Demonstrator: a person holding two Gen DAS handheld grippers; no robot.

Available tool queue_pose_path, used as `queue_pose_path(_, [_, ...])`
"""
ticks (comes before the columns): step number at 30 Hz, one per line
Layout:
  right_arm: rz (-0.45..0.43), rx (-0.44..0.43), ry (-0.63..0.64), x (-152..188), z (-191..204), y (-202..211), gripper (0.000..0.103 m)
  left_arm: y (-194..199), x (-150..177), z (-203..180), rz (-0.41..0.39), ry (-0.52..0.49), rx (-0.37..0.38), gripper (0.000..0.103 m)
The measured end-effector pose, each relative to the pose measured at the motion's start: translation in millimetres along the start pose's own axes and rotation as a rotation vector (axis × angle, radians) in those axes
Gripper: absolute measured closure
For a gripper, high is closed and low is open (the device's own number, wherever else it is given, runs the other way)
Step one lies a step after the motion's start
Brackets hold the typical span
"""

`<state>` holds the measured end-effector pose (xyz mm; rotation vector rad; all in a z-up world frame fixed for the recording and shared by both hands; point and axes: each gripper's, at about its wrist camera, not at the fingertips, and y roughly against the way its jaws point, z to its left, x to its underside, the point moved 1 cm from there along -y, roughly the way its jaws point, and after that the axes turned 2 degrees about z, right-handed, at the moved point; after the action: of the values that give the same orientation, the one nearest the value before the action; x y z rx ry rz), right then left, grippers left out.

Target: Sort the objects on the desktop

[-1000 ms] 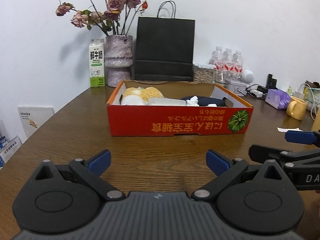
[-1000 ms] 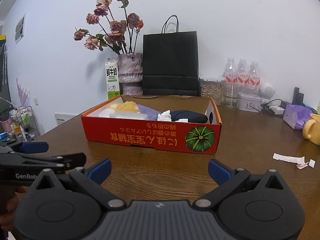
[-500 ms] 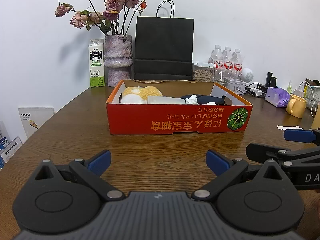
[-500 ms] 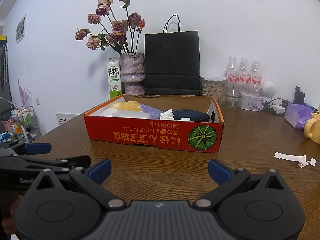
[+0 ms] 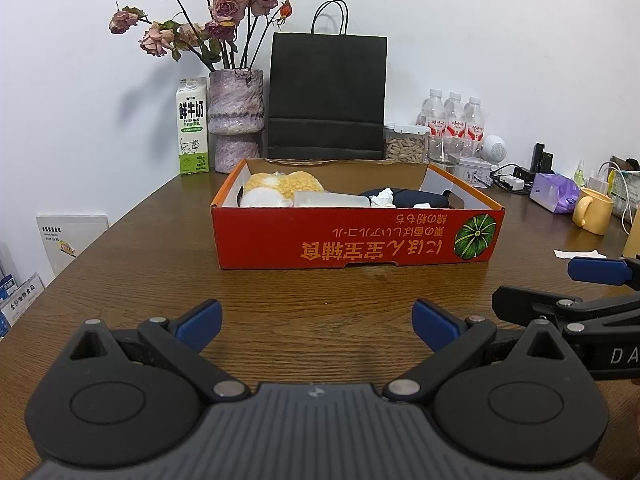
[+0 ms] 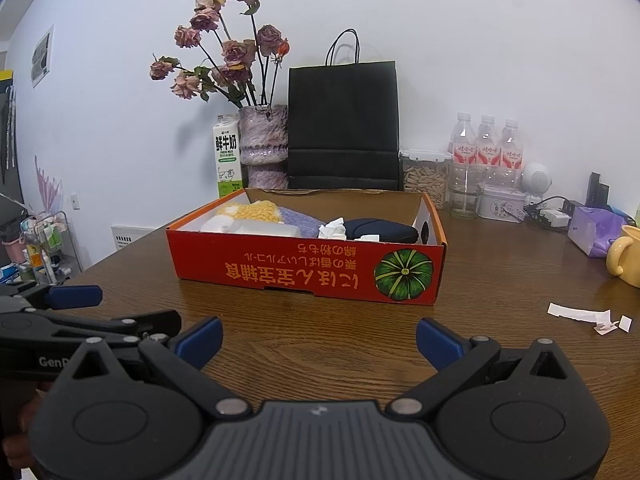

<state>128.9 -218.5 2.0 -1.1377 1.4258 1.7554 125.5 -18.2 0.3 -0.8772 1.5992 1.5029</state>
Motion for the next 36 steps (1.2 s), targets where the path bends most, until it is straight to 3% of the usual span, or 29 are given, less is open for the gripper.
queue_pose_path(36, [0.005, 0.001, -0.002, 0.8, -1.9, -0.5, 0.0, 0.3, 0.4, 0.0, 0.004, -0.003, -0.002, 0.0])
